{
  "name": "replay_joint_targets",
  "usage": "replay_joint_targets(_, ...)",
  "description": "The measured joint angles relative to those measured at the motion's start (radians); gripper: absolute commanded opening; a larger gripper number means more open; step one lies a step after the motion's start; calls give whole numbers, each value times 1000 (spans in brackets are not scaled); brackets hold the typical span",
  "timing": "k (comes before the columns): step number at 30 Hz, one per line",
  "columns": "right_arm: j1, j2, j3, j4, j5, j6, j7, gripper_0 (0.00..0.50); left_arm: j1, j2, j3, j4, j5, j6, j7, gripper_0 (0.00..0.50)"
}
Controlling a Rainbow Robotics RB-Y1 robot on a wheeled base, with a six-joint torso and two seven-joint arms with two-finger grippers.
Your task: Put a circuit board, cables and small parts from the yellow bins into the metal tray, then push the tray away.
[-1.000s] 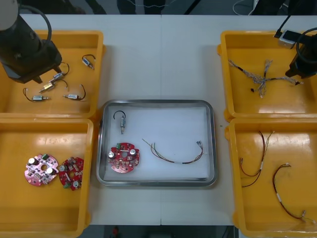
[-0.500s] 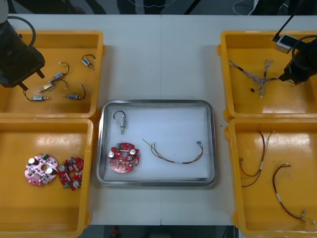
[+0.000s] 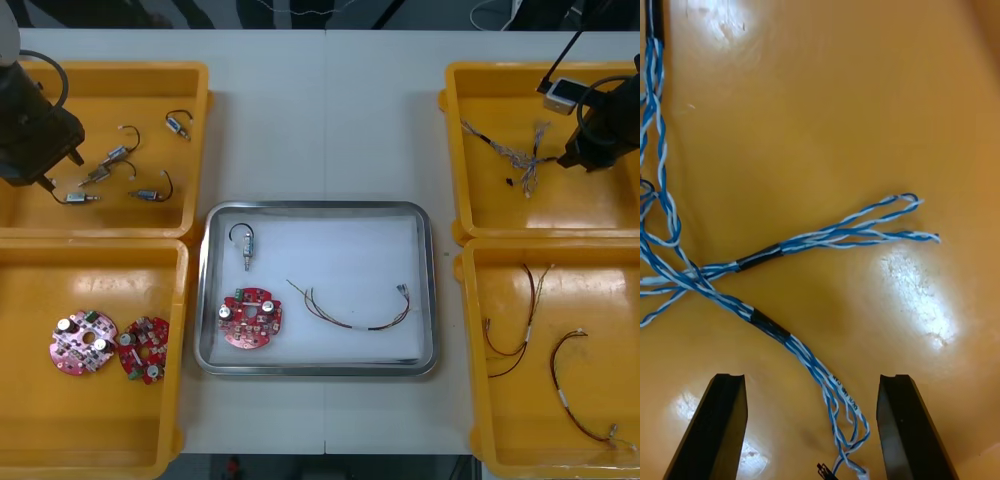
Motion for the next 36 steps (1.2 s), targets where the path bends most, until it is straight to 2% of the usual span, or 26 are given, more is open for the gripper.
replay_joint_targets(8,-15,6,0,14,2,0,0,500,0,0,-26,87,1,-66,0,500)
replay_joint_targets(15,-99,19,0,183,5,0,0,500,0,0,-69,123,2,-76,0,500)
replay_joint_targets(25,-108,25,0,187,38,-36,0,500,0,0,-84,139,1,-123,0,500)
replay_joint_targets(36,-109,47,0,244,40,-110,0,500,2,0,-84,141,1,-153,0,500)
